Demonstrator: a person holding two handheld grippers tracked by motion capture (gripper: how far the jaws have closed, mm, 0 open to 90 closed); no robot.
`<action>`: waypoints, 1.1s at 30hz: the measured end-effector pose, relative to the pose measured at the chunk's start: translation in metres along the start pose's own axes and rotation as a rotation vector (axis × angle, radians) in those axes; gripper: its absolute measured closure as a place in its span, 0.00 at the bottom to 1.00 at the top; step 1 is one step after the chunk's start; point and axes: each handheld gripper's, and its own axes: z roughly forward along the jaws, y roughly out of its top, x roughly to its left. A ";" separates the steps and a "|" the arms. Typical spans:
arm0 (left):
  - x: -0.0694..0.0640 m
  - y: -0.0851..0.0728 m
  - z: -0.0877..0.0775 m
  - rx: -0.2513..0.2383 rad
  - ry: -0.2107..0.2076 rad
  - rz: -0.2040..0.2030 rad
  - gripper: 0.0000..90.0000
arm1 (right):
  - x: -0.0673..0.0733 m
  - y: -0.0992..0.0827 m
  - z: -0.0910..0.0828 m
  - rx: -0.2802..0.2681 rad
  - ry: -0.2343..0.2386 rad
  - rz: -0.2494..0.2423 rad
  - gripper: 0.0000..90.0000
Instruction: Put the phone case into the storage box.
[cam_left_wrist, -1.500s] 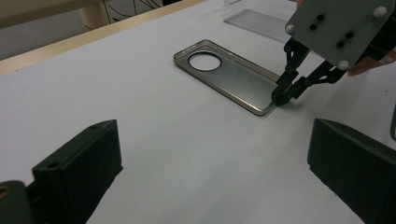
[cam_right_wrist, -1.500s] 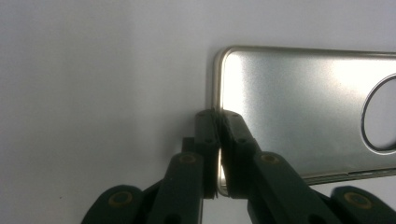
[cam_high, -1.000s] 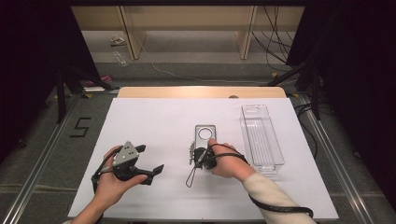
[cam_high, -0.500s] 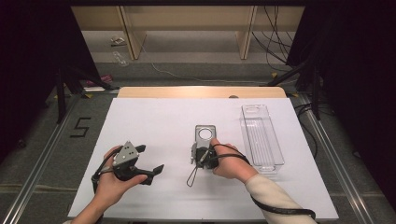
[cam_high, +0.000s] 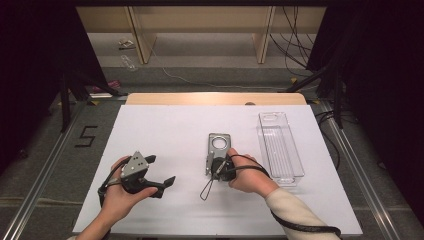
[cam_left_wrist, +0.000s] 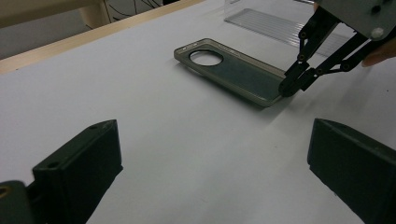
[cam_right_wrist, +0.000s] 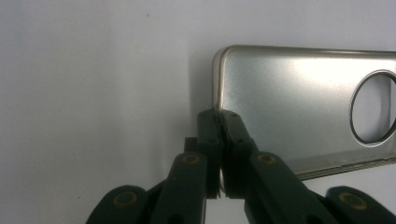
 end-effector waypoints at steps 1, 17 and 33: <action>0.000 0.000 0.000 0.000 0.000 0.000 0.03 | 0.000 0.000 0.000 -0.003 -0.001 -0.002 0.98; 0.000 0.000 0.000 -0.001 -0.001 -0.001 0.03 | 0.002 -0.005 -0.009 -0.075 -0.003 0.017 0.99; 0.000 0.000 0.000 -0.003 -0.003 -0.005 0.03 | 0.006 -0.012 -0.015 -0.133 -0.011 0.033 0.99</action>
